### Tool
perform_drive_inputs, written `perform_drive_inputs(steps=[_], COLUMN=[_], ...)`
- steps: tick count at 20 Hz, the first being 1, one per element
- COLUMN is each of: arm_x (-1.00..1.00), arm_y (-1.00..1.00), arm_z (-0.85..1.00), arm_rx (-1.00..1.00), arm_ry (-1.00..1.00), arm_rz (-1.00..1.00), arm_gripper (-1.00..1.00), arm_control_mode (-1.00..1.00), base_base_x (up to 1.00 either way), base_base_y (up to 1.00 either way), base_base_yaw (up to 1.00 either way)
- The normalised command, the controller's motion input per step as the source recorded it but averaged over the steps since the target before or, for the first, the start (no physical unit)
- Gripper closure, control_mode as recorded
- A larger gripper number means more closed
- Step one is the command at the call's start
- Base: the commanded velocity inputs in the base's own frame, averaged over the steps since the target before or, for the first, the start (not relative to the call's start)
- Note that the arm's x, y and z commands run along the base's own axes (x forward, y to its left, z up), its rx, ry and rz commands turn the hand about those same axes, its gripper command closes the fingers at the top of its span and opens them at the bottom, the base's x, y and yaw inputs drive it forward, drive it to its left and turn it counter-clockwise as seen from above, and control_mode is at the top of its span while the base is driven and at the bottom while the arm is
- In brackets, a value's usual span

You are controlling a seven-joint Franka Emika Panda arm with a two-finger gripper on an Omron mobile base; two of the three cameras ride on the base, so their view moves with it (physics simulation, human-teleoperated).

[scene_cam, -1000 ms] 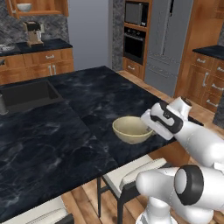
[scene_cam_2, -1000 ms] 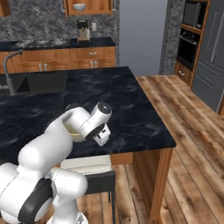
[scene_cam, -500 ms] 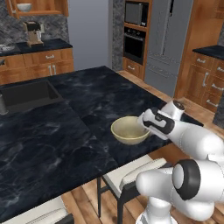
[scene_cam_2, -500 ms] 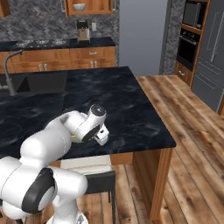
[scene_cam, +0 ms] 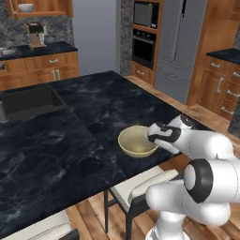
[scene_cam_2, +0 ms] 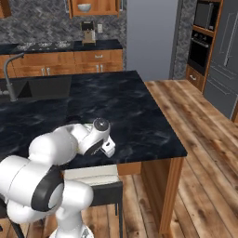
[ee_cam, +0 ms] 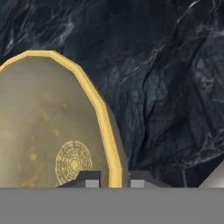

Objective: Pick up the bowls from the cabinet and place each bowl in front of a stool on the dining counter.

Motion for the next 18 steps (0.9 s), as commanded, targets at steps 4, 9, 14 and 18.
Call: perform_drive_inputs(steps=[4,9,14,18], arm_x=[0.4,0.21,-0.25,-0.05], arm_y=[0.04,0.05,-0.07,-0.1], arm_z=[-0.45,-0.17,0.71,1.0], arm_rx=[0.0,0.0,-0.01,-0.09], arm_ry=[-0.06,-0.03,-0.09,-0.14], arm_rz=[0.0,0.0,-0.02,0.0], arm_gripper=[1.0,-1.0,-1.0,-1.0], arm_control_mode=[-1.0,-1.0,-1.0,-1.0], base_base_x=[0.0,0.0,0.0,0.0], base_base_y=[0.0,0.0,0.0,0.0], base_base_yaw=[0.0,0.0,0.0,0.0])
